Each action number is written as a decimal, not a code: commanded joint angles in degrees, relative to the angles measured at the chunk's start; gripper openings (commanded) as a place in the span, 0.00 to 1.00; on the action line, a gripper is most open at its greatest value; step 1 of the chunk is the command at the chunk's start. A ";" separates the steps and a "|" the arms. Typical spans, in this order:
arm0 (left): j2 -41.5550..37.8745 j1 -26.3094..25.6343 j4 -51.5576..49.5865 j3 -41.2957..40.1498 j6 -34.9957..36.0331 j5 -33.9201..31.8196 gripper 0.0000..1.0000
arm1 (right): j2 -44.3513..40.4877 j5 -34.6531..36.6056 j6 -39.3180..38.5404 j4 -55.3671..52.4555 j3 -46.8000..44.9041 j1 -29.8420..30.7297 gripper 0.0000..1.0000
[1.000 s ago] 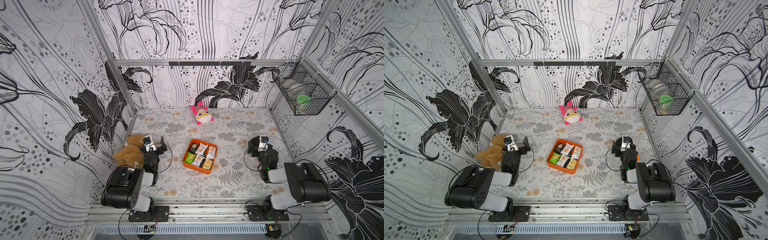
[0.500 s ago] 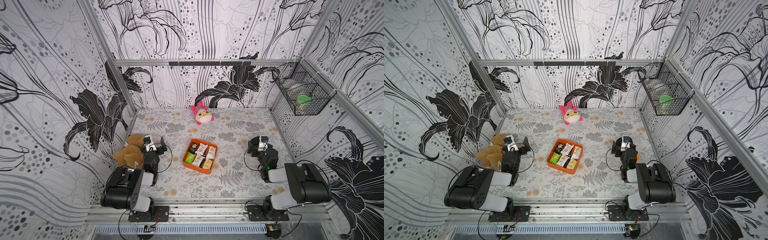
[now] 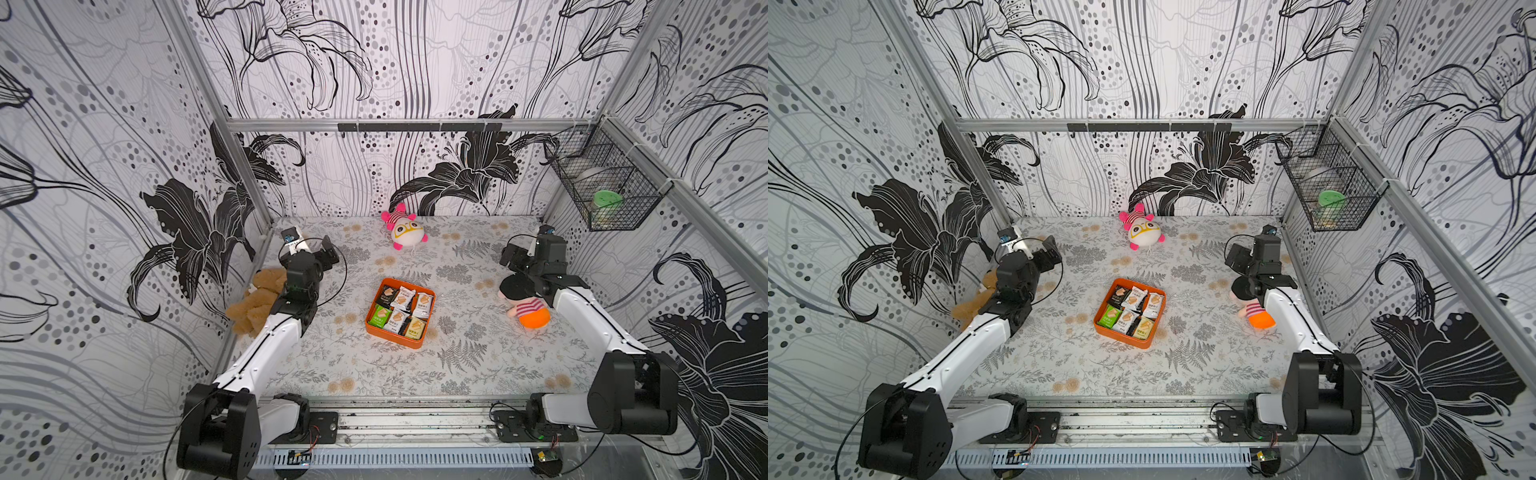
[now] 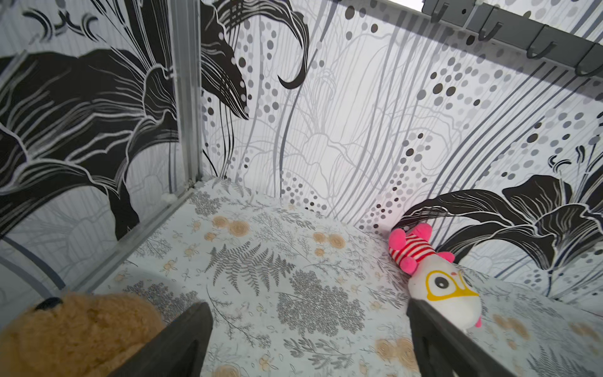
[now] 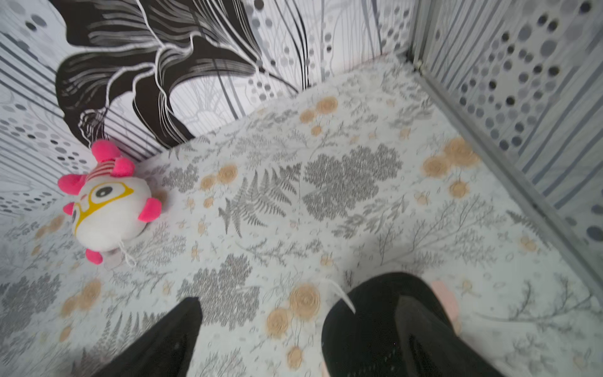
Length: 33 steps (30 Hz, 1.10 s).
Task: Take the cookies out of the storage box
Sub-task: Adjust the storage box at the center of the board.
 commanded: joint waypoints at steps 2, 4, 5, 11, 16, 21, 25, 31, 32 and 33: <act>-0.61 -0.30 -22.32 4.20 -8.69 5.91 0.97 | 1.15 1.85 8.13 -18.61 8.90 8.17 0.89; -1.03 -0.47 -25.41 4.84 -9.96 10.13 0.97 | 1.88 1.51 11.02 -19.52 10.63 12.71 0.81; -1.22 -0.39 -26.59 4.87 -10.46 12.34 0.97 | 2.58 1.54 12.57 -19.83 11.43 15.64 0.77; -0.18 -0.55 -31.54 3.75 -12.96 23.68 0.97 | 7.67 6.59 21.29 -24.46 14.28 30.03 0.66; 2.89 -0.57 -26.75 -0.05 -13.20 28.37 0.97 | 15.52 8.50 26.69 -25.17 16.43 39.46 0.55; 5.72 -0.61 -26.15 -0.49 -13.54 28.37 0.97 | 22.07 8.16 30.00 -26.01 18.74 41.15 0.51; 6.00 -0.57 -24.41 -1.02 -12.79 27.30 0.97 | 25.04 11.07 29.73 -28.20 21.67 41.48 0.50; 6.44 -0.57 -24.17 0.04 -13.38 26.33 0.97 | 29.30 11.54 29.22 -31.66 24.55 41.47 0.47; 6.41 -0.58 -23.83 -0.05 -13.04 26.39 0.97 | 29.49 11.56 29.50 -31.22 24.23 41.46 0.46; 6.58 -0.57 -23.85 0.07 -12.55 25.96 0.97 | 29.61 11.16 29.72 -30.23 23.72 41.46 0.46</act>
